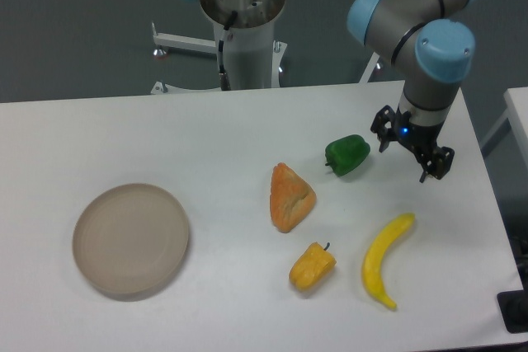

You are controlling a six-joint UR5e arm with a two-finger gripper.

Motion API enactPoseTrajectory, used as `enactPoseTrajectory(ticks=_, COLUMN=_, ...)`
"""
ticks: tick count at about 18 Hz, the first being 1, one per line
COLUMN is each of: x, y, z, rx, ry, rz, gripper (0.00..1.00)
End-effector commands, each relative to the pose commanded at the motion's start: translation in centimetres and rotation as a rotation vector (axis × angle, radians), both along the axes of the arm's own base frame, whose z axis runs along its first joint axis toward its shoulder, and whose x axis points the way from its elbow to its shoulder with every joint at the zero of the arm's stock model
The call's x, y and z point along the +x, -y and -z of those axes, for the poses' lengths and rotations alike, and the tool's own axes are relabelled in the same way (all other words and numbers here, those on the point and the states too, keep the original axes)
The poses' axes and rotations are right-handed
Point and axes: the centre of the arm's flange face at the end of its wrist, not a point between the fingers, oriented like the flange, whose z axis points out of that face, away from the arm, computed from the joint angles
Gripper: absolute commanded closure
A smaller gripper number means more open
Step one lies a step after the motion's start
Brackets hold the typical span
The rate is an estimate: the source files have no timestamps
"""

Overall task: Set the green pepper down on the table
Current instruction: 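Open the gripper to release the green pepper and raise it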

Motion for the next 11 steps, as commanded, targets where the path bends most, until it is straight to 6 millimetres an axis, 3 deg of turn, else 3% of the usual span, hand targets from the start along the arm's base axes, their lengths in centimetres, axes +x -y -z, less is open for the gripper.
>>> enactPoseTrajectory(ticks=3, x=0.15, y=-1.2, z=0.02, rx=0.0, ry=-0.011, rz=0.008, gripper=0.0)
enactPoseTrajectory(ticks=11, x=0.14, y=-1.35, z=0.19, rx=-0.01, ry=-0.017, rz=0.008, gripper=0.0)
